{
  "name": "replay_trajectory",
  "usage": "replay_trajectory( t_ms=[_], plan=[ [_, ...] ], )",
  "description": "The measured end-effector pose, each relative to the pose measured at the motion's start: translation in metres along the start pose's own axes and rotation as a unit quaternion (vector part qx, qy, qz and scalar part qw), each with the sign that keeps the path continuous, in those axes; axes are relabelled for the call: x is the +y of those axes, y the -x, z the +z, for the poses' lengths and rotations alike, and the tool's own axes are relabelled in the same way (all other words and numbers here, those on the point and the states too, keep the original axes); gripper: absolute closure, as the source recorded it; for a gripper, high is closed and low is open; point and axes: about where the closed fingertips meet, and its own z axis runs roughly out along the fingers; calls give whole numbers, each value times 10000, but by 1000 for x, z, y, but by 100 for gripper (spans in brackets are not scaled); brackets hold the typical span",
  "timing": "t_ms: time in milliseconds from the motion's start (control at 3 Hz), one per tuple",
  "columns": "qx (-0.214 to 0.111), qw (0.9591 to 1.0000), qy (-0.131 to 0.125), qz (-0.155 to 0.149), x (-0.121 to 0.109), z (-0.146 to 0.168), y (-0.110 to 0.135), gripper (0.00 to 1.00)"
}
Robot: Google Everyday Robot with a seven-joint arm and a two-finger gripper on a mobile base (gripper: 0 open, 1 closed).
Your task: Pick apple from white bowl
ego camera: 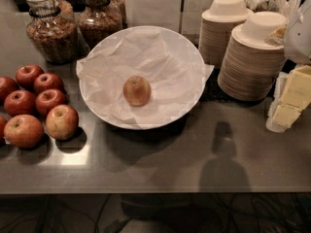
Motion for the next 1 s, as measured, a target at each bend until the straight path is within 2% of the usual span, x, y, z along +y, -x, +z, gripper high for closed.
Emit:
replay_trajectory(
  t_ms=[333,667,1000],
  plan=[
    [0,10000,0,0,0,0,0,0],
    [-281,9995,-91,-127,-13,10,19,0],
    [-740,9961,-205,-444,-34,29,59,0]
  ],
)
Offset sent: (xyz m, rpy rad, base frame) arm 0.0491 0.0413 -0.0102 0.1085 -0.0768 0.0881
